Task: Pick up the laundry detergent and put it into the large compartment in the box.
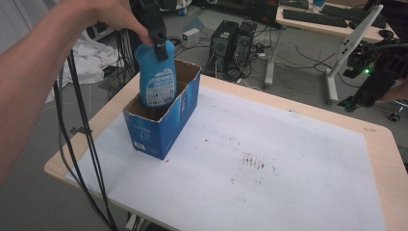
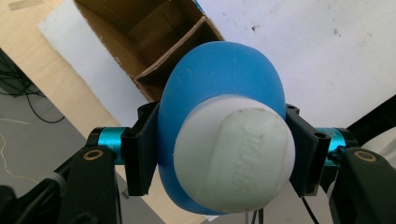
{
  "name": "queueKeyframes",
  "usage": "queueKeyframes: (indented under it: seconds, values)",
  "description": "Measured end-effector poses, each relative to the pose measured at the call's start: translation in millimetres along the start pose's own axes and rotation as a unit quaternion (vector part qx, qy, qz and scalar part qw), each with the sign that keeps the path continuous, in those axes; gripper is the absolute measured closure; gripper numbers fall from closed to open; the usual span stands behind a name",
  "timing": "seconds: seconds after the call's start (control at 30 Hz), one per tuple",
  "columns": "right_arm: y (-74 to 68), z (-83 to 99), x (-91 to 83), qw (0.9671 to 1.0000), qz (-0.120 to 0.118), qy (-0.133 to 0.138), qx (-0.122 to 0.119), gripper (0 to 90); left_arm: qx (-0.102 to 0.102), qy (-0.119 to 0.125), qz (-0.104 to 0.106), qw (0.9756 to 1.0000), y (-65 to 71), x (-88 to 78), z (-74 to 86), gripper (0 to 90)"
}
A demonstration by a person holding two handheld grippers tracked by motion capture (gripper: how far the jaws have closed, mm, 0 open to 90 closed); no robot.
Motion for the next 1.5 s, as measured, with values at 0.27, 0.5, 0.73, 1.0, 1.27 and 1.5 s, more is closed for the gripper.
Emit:
queueKeyframes:
  seconds: [0.27,0.5,0.73,1.0,1.27,1.5]
  values:
    - [-1.4,-4.2,1.3,1.0,0.0,-0.001,-0.006,11.9,0.013,-0.018,0.0,0.9997,4.1,38.8,-1.5,37.2]
    - [-1.9,-7.4,2.9,1.0,-0.002,-0.002,-0.007,11.9,0.024,-0.023,0.009,0.9994,6.6,64.6,-0.2,37.2]
    - [-1.7,-7.4,4.6,1.0,-0.003,-0.005,-0.007,11.9,0.043,-0.036,0.006,0.9984,6.7,84.7,2.4,37.2]
    - [-2.2,-9.2,7.2,0.9999,-0.006,-0.005,-0.011,11.9,0.069,-0.041,0.0,0.9967,8.2,103.1,6.2,37.2]
    - [-3.2,-10.9,8.0,0.9999,-0.007,-0.007,-0.011,11.9,0.087,-0.042,0.004,0.9953,7.9,116.9,9.7,37.2]
    - [-3.5,-10.2,8.0,0.9999,-0.006,-0.008,-0.009,11.9,0.095,-0.035,0.006,0.9948,6.9,124.4,10.8,37.2]
Point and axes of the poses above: each handheld gripper's, and its own axes: x roughly forward along the jaws, z roughly out of its underside, y roughly to its right, the point moved 4 cm from there along x, roughly forward along the jaws, and after that the axes turned 6 degrees about -y, right-handed, at the moved point
